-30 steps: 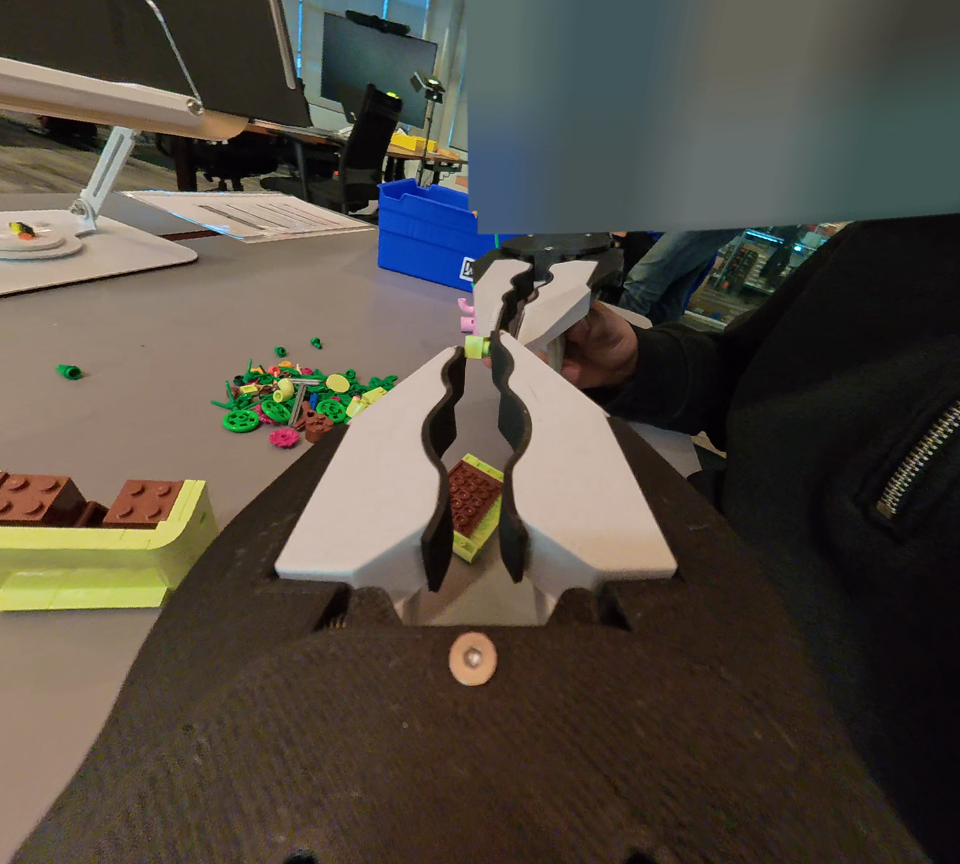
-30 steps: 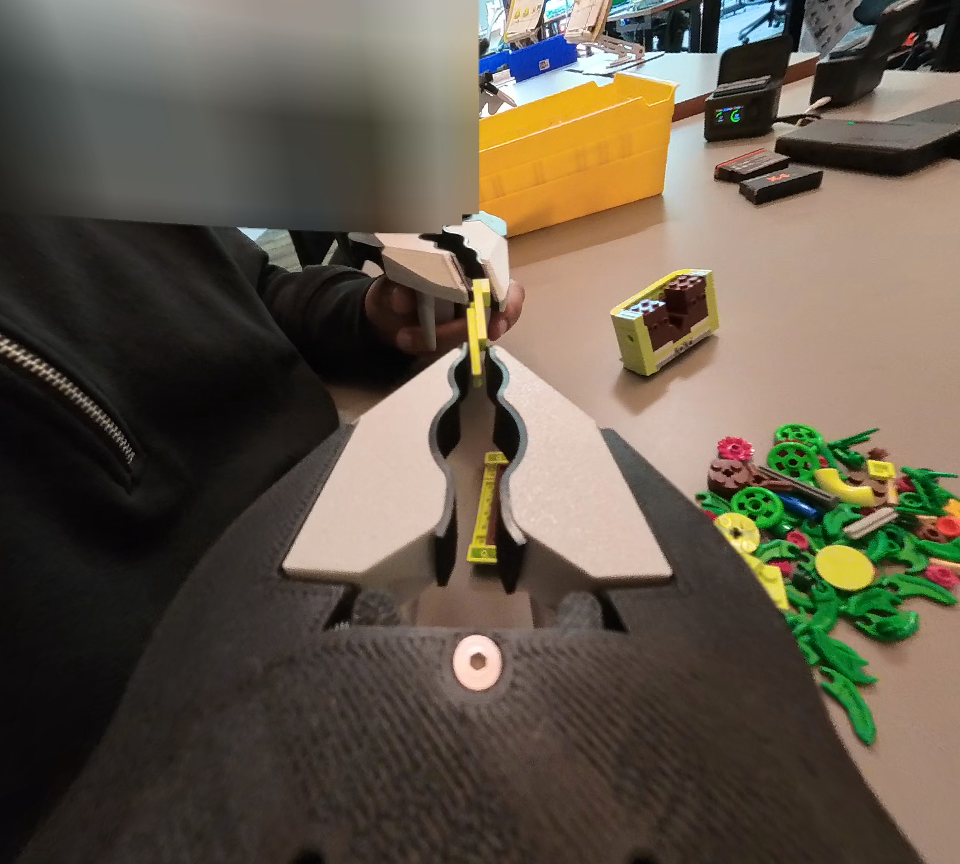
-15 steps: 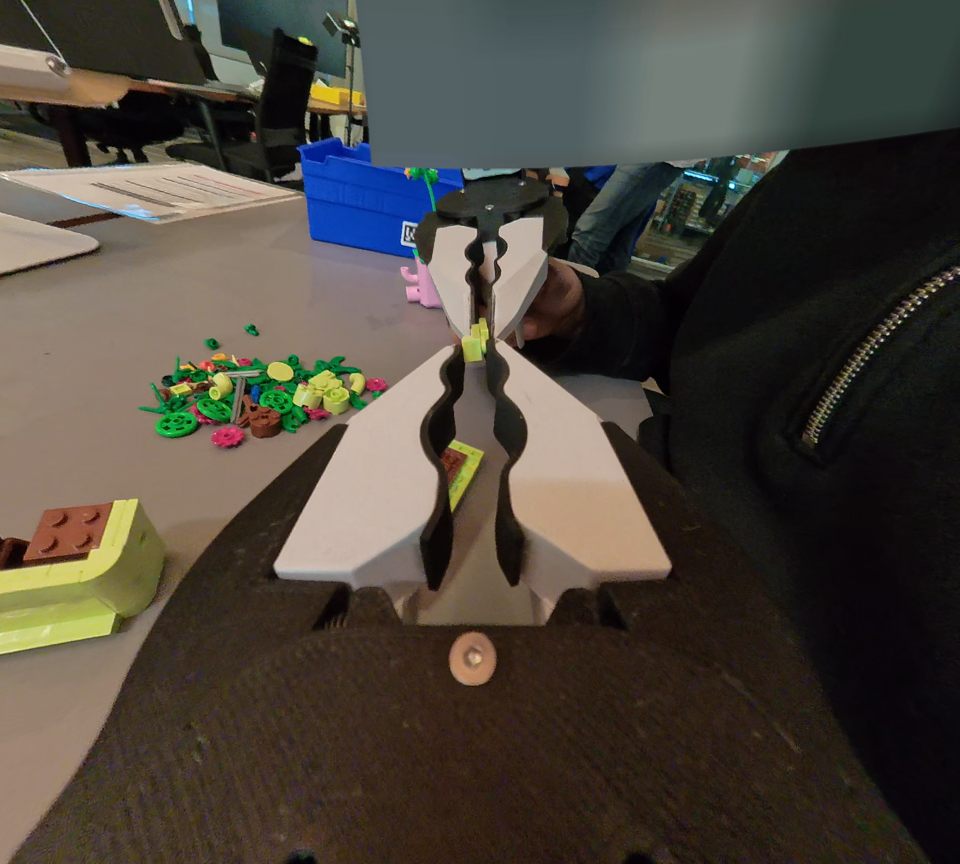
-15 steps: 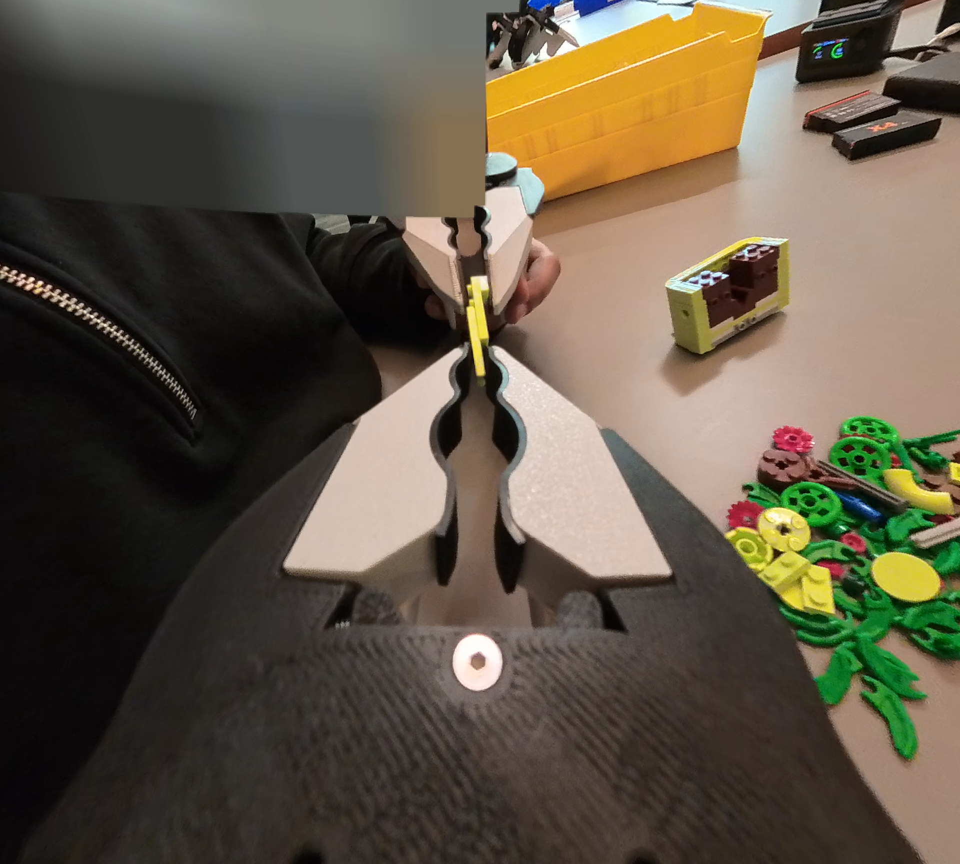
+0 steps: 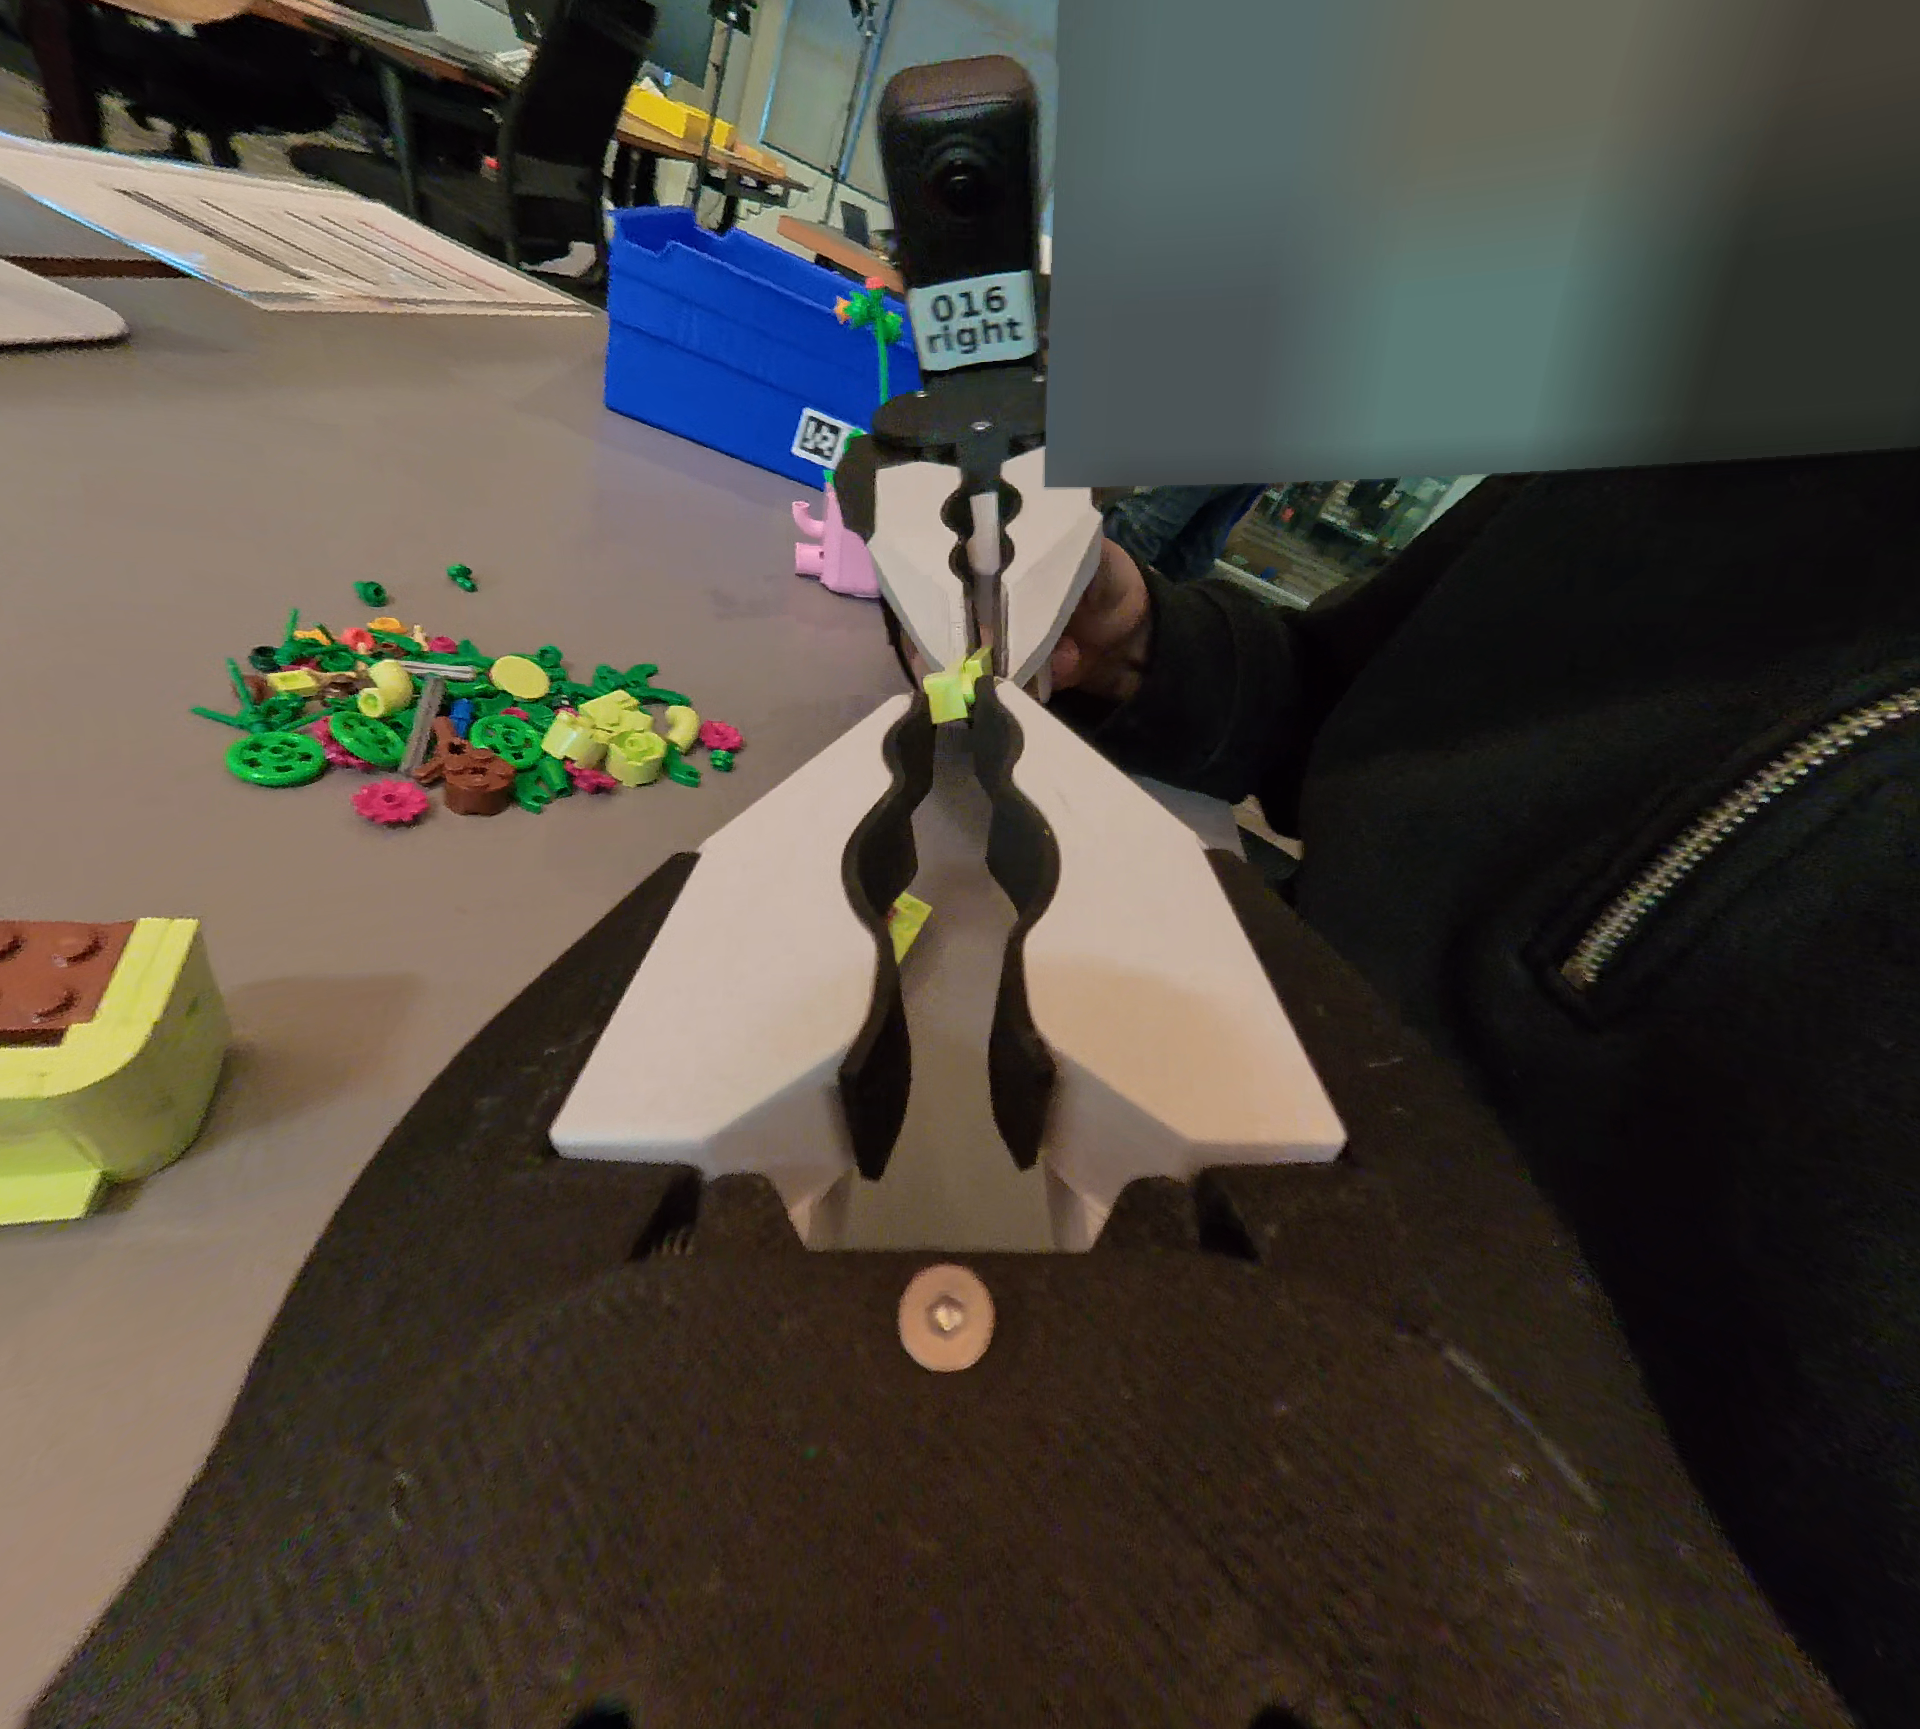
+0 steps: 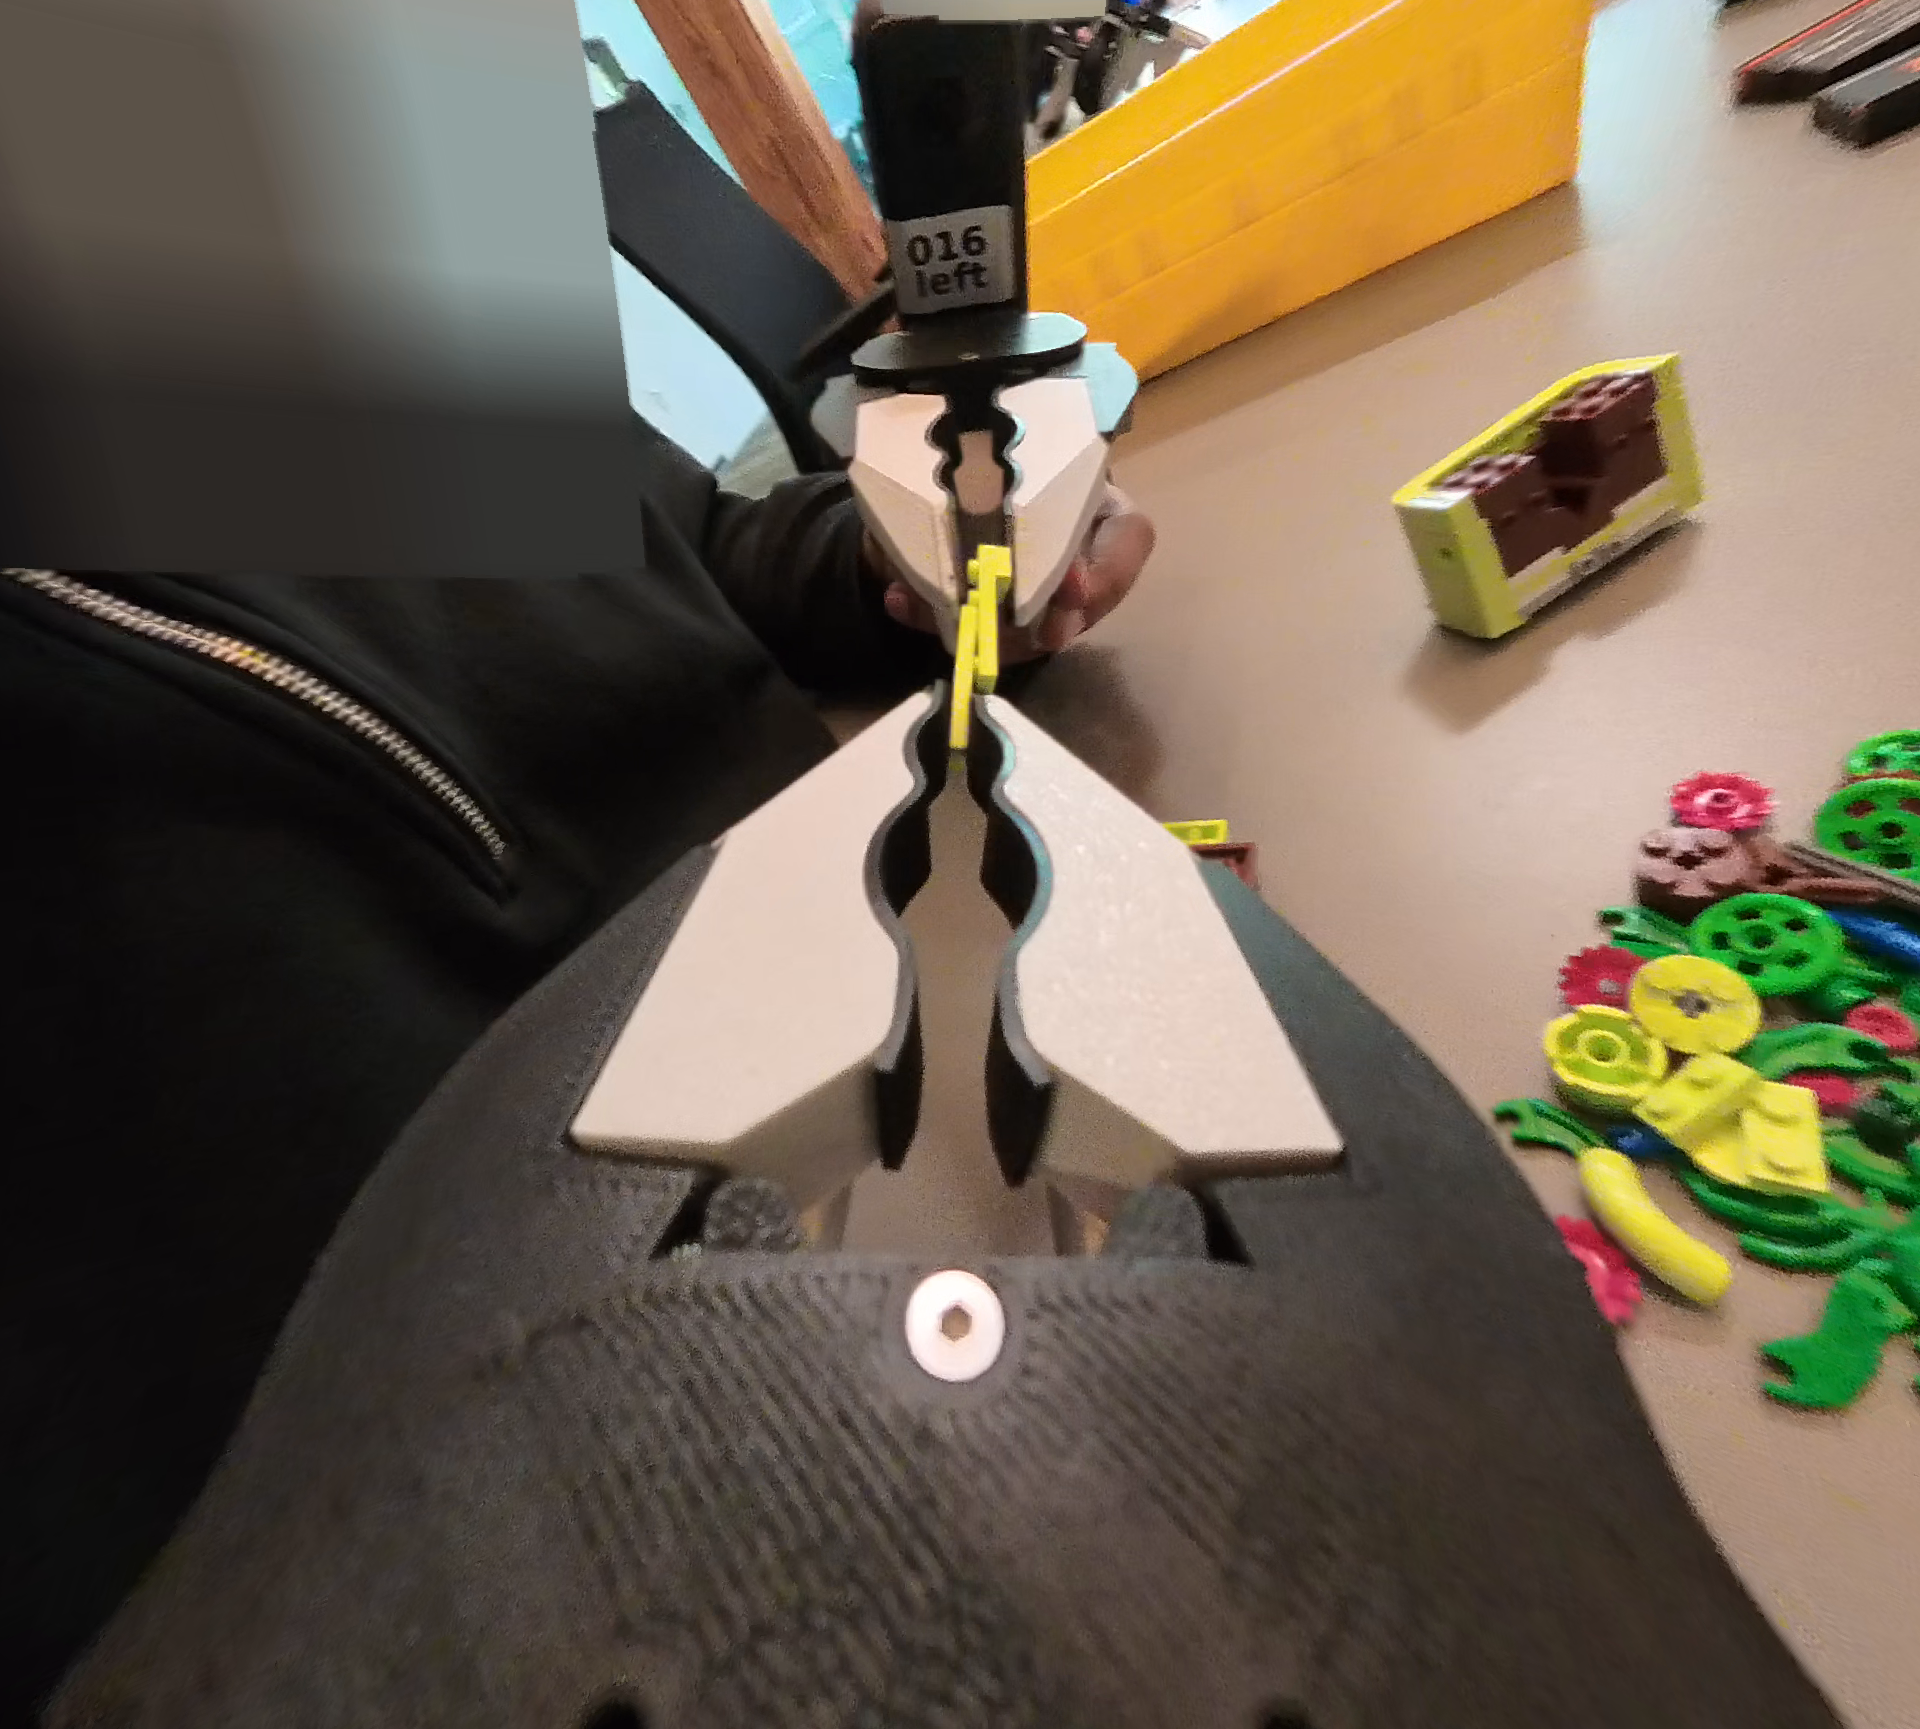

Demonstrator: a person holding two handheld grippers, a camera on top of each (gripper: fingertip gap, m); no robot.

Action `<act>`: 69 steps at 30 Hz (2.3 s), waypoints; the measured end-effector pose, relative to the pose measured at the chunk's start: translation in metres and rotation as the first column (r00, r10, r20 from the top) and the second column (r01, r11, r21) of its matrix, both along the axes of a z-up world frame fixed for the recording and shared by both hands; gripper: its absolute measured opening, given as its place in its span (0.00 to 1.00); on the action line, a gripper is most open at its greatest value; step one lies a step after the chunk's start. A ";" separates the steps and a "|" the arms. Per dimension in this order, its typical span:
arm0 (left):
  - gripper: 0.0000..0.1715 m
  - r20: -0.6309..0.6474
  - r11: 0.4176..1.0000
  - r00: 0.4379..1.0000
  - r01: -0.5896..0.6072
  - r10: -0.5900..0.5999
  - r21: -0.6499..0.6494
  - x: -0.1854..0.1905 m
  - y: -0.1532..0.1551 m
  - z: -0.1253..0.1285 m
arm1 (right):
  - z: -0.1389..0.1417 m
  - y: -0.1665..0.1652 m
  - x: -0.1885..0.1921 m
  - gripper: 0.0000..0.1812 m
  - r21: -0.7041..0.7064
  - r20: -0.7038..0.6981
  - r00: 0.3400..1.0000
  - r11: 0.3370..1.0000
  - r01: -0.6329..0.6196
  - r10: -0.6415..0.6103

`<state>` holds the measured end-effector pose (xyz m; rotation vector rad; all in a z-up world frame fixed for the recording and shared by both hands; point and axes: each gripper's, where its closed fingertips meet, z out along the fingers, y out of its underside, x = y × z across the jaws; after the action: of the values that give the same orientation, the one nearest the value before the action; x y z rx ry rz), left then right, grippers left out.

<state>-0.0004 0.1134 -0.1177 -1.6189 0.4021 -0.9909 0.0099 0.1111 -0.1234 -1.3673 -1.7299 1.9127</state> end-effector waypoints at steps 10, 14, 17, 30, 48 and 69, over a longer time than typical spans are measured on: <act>0.02 -0.019 0.996 0.996 -0.084 0.084 -0.012 -0.019 0.006 -0.002 | 0.009 -0.012 0.005 0.00 0.159 -0.066 0.997 0.987 -0.019 0.030; 0.02 0.047 0.992 0.991 -0.127 0.127 -0.006 -0.028 0.013 0.007 | 0.000 0.044 -0.007 0.00 0.336 -0.100 0.957 0.897 0.288 -0.271; 0.02 -0.039 0.983 0.983 -0.178 0.179 0.037 -0.033 0.016 0.001 | -0.036 0.101 -0.008 0.00 0.598 -0.048 0.850 0.666 0.446 -0.525; 0.02 -0.210 0.961 0.938 -0.264 0.275 0.079 -0.028 0.026 -0.010 | -0.023 0.065 -0.024 0.28 0.781 -0.317 0.881 0.431 0.452 -0.350; 0.12 -0.107 0.986 0.982 -0.145 0.153 0.078 -0.010 0.013 -0.002 | -0.001 0.014 -0.030 0.03 0.511 -0.288 0.916 0.764 0.393 -0.279; 0.02 0.156 0.997 0.985 -0.072 0.076 -0.030 -0.011 0.011 0.008 | 0.006 0.005 -0.028 0.03 -0.244 -0.004 0.989 0.959 0.143 -0.149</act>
<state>-0.0111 0.1249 -0.1098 -1.5536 0.2225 -1.0614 -0.0180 0.1161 -0.1172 -1.5024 -1.3763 2.1002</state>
